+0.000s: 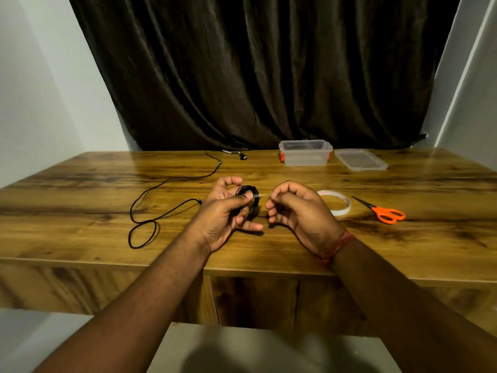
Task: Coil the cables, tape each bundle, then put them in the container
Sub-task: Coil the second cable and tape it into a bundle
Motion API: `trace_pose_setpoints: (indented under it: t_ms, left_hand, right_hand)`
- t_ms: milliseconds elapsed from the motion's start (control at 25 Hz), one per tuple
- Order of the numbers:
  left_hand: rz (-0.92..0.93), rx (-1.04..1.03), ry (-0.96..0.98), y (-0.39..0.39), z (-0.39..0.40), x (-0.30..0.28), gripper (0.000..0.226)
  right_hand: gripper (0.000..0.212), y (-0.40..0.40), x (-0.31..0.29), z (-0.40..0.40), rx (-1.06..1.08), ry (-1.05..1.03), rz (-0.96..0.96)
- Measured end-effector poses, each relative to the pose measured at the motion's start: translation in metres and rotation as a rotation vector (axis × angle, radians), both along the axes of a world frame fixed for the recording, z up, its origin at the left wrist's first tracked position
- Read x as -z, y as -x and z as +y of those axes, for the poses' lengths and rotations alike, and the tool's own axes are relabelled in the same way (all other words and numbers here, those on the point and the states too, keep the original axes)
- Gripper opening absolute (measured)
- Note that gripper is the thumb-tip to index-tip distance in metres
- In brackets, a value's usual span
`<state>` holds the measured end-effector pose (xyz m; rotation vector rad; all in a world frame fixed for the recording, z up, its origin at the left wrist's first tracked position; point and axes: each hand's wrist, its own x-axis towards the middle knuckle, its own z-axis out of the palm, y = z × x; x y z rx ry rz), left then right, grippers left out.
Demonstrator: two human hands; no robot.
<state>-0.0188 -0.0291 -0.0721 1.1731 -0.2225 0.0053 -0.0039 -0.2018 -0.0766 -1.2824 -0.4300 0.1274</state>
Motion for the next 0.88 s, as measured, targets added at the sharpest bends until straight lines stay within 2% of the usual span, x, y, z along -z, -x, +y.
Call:
trace_pose_setpoints:
  t_ms: [360,560,760,880]
  left_hand:
    - [-0.008,0.085,-0.071,0.001,-0.001,0.003,0.037]
    - [-0.009,0.054,-0.075,0.001,-0.001,0.002,0.036]
    - [-0.020,0.011,-0.067,-0.001,-0.001,0.003,0.035]
    - [-0.024,-0.001,-0.077,-0.001,-0.002,0.003,0.034]
  right_hand:
    - [0.017,0.000,-0.001,-0.001,0.107,-0.045,0.022]
    - [0.014,-0.002,0.000,-0.002,0.134,-0.052,0.008]
    - [0.008,-0.007,0.009,-0.001,0.166,0.129,-0.123]
    - [0.013,-0.012,0.014,-0.001,0.220,0.255,-0.172]
